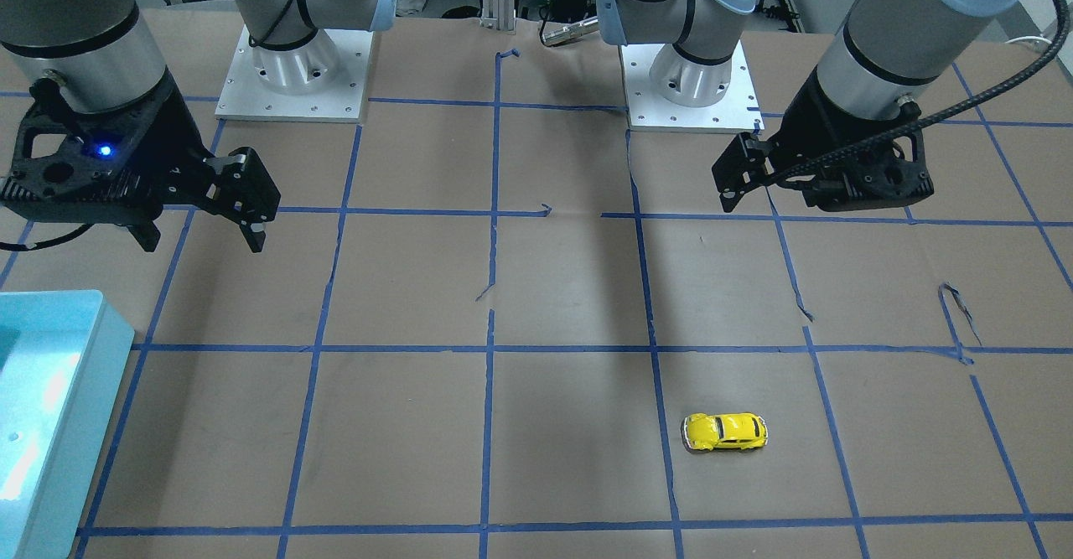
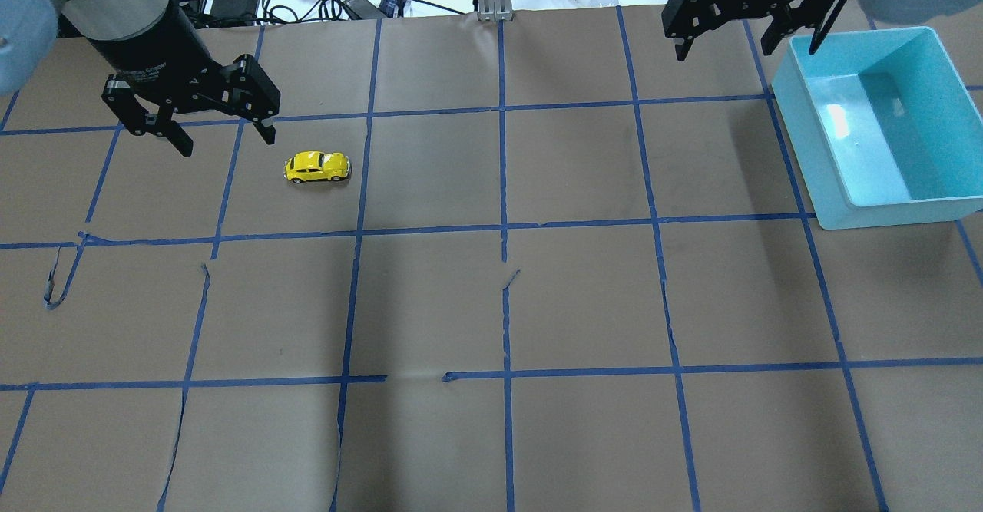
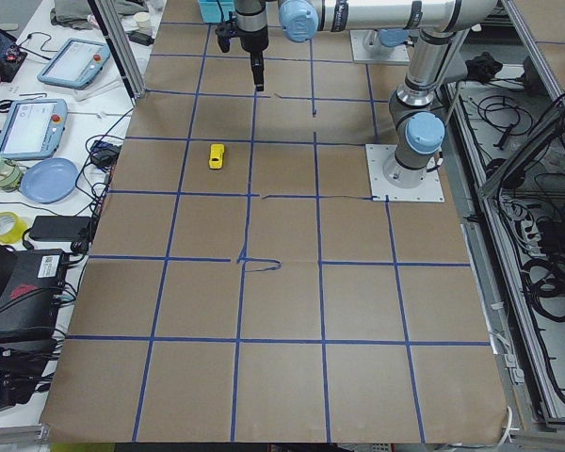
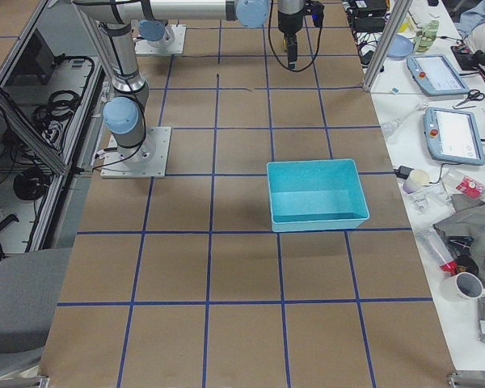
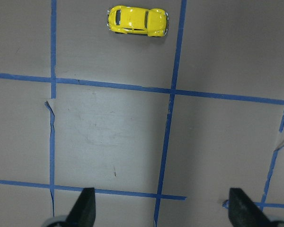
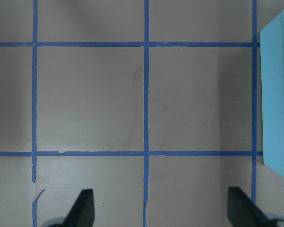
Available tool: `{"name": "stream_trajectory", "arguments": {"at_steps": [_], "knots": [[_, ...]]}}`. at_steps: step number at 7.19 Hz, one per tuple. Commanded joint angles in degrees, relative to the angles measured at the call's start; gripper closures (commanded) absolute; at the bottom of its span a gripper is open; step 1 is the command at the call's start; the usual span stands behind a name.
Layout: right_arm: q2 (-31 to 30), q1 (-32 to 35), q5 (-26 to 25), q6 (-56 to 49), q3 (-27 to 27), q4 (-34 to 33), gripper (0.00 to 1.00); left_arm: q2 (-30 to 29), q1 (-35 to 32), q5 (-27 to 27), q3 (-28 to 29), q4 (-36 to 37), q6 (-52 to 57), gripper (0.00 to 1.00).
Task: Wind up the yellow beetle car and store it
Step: 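Lower the left gripper down onto the yellow beetle car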
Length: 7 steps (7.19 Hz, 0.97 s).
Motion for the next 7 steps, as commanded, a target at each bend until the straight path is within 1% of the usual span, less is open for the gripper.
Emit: {"name": "stream_trajectory", "arguments": {"at_steps": [1, 2, 3, 4, 5, 6, 7], "knots": [[-0.3, 0.0, -0.1, 0.1, 0.0, 0.1, 0.0, -1.6, 4.2, -0.3, -1.8, 5.7, 3.5, 0.0], [-0.4, 0.0, -0.1, 0.0, 0.0, 0.1, 0.0, -2.0, 4.1, -0.4, -3.1, 10.2, 2.3, 0.0], [-0.4, 0.0, -0.1, 0.0, 0.0, 0.1, 0.0, -2.4, 4.2, -0.6, -4.9, 10.7, -4.0, 0.0], [-0.4, 0.0, -0.1, 0.0, 0.1, 0.1, 0.0, -3.2, 4.2, -1.1, -6.9, 16.8, -10.5, 0.0], [-0.4, 0.0, -0.1, 0.0, 0.1, 0.1, 0.0, -4.1, 4.2, -1.2, -9.1, 22.7, -18.4, 0.0], [-0.4, 0.0, 0.0, 0.0, 0.1, 0.1, 0.0, -5.6, 4.6, -1.3, -10.9, 28.5, -30.0, 0.0], [-0.4, 0.0, 0.0, 0.0, 0.1, 0.1, 0.0, -7.3, 4.6, -1.1, -11.4, 30.1, -37.0, 0.0]]}}
